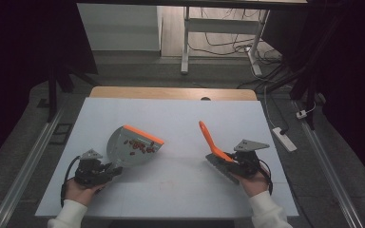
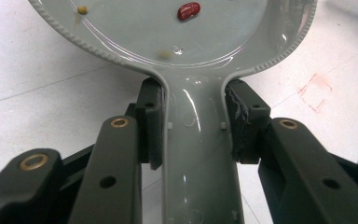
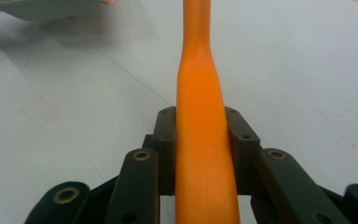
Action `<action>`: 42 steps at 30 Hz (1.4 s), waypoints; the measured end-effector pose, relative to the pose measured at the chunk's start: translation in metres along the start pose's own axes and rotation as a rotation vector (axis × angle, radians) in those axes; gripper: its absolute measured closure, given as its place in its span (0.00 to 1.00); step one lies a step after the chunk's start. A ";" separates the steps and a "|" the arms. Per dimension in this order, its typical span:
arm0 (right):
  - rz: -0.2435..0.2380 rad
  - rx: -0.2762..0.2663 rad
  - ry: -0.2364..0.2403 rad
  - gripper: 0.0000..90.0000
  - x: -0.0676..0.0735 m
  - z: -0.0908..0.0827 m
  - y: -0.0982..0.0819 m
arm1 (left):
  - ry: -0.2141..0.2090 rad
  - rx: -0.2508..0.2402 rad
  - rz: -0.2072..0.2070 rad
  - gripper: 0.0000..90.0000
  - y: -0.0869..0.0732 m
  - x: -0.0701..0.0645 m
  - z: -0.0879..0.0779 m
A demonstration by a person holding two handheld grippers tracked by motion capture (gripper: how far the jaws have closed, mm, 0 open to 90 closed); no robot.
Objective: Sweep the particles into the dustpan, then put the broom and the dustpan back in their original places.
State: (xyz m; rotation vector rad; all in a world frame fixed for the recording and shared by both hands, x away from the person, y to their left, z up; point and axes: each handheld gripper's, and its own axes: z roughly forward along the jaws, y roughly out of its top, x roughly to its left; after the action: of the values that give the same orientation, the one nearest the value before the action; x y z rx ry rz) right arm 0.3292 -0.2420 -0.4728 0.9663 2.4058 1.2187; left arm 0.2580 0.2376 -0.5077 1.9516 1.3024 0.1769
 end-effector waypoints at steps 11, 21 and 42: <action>-0.006 0.002 0.012 0.78 0.003 0.001 0.001 | 0.030 -0.026 -0.031 0.68 -0.004 0.003 -0.004; 0.008 0.000 0.037 0.78 0.010 -0.002 0.000 | 0.070 -0.045 -0.094 0.68 -0.011 0.004 -0.007; 0.079 0.025 0.109 0.78 0.017 -0.006 -0.016 | 0.193 -0.036 -0.203 0.68 -0.021 0.009 0.005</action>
State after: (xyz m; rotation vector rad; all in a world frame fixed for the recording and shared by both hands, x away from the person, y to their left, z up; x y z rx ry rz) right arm 0.3063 -0.2406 -0.4815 1.0374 2.4928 1.3032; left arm 0.2495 0.2464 -0.5274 1.7926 1.6020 0.2913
